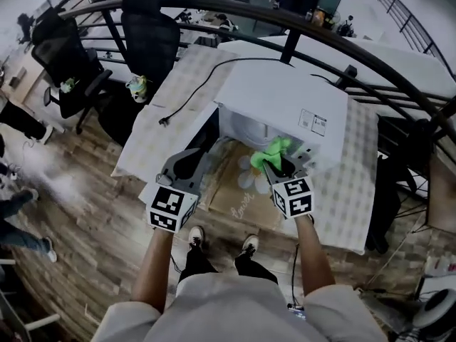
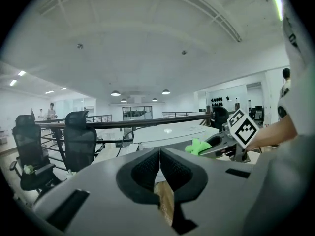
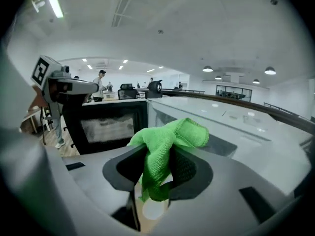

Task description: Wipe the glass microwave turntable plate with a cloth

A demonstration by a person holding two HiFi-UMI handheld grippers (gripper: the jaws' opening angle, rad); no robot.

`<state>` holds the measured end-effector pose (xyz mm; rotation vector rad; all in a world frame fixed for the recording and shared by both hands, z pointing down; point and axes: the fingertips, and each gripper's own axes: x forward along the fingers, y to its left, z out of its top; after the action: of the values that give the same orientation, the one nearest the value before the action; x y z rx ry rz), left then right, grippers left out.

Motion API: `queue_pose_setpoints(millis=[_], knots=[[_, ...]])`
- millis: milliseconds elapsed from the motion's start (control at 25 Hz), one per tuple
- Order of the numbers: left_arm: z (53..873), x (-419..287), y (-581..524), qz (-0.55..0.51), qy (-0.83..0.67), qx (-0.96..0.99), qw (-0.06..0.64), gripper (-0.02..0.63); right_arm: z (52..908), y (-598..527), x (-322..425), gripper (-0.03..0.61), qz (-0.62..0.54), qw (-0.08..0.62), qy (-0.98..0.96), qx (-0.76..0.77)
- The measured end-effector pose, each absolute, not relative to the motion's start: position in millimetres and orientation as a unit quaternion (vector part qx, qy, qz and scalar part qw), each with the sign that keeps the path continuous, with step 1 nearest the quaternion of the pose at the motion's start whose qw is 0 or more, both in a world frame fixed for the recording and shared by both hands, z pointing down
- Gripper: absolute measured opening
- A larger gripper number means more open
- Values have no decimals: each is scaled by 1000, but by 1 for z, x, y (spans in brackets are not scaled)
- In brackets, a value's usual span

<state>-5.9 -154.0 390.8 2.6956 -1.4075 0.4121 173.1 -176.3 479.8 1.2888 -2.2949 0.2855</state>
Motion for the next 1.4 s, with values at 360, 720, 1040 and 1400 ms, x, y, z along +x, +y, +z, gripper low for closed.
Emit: queue_pose_setpoints(millis=[360, 720, 1040, 1400], knots=[[459, 0, -165, 166, -472, 863, 70, 20, 578, -282, 128, 144, 120, 287, -848, 429], [490, -5, -168, 181, -463, 863, 89, 20, 613, -316, 121, 147, 157, 302, -838, 427], [487, 14, -166, 180, -438, 877, 84, 20, 615, -293, 184, 140, 154, 336, -787, 494], [475, 23, -167, 170, -415, 891, 75, 20, 588, -288, 202, 140, 118, 334, -772, 527]])
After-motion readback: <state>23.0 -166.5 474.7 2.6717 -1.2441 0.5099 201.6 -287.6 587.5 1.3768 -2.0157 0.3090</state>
